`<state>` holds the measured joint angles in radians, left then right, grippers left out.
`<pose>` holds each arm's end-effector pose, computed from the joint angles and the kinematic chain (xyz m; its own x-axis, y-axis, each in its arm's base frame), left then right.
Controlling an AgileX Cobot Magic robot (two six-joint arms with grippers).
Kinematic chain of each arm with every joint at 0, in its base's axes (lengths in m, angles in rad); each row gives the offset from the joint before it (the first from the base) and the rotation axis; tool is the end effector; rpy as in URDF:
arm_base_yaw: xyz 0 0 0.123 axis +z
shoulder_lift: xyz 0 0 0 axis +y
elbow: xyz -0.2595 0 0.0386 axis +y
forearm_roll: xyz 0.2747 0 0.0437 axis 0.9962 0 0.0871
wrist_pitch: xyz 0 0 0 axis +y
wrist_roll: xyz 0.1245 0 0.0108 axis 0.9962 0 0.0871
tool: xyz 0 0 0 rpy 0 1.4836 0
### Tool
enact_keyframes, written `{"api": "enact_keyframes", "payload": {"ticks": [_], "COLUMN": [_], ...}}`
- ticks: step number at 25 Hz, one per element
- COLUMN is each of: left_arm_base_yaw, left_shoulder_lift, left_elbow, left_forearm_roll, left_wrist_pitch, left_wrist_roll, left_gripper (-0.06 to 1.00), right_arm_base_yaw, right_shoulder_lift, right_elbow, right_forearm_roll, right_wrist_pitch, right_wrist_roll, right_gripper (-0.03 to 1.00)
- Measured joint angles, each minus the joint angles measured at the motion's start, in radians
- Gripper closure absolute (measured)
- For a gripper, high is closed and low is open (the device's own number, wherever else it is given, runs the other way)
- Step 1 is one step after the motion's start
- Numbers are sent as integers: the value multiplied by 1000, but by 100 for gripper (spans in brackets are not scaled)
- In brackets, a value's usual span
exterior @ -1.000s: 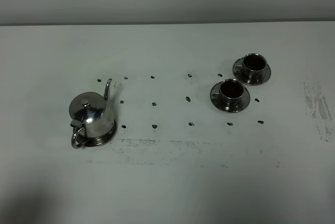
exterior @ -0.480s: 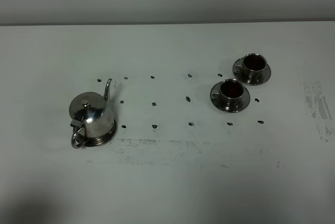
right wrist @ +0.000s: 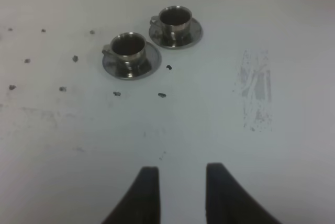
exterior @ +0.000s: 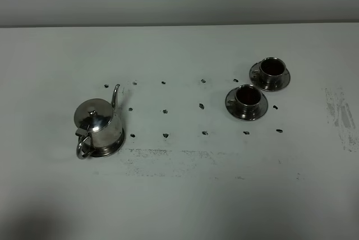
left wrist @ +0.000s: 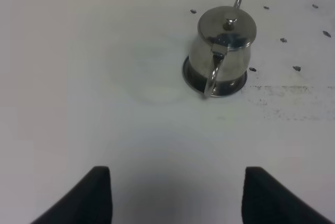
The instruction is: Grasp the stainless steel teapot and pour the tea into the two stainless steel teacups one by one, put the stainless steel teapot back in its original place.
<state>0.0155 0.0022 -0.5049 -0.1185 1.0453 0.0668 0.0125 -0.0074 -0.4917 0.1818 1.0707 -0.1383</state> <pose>0.0722 -0.0117 0.2784 -0.4365 0.0003 -0.8997 0.0797 0.9961 -0.0383 0.0698 0.0207 0.2728 -0.4511 -0.0554 -0.8907 -0.1762 0.9840 0.0281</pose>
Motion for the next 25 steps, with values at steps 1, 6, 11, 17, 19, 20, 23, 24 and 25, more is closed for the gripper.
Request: {"api": "enact_keyframes", "payload": {"ticks": [1,6,11,17,19,20,23,24,25], "left_arm_base_yaw": [0,0,0,0,0,0,0,0,0], "left_shoulder_lift": [0,0,0,0,0,0,0,0,0], "left_elbow": [0,0,0,0,0,0,0,0,0], "left_forearm_roll": [0,0,0,0,0,0,0,0,0], "left_wrist_pitch": [0,0,0,0,0,0,0,0,0], "left_wrist_roll": [0,0,0,0,0,0,0,0,0], "left_gripper": [41,41,41,41,41,41,41,41,41], "right_arm_base_yaw": [0,0,0,0,0,0,0,0,0], "right_shoulder_lift": [0,0,0,0,0,0,0,0,0], "right_elbow": [0,0,0,0,0,0,0,0,0], "right_forearm_roll": [0,0,0,0,0,0,0,0,0], "right_wrist_pitch": [0,0,0,0,0,0,0,0,0], "right_wrist_roll": [0,0,0,0,0,0,0,0,0], "right_gripper": [73,73,73,73,73,73,73,73,73]}}
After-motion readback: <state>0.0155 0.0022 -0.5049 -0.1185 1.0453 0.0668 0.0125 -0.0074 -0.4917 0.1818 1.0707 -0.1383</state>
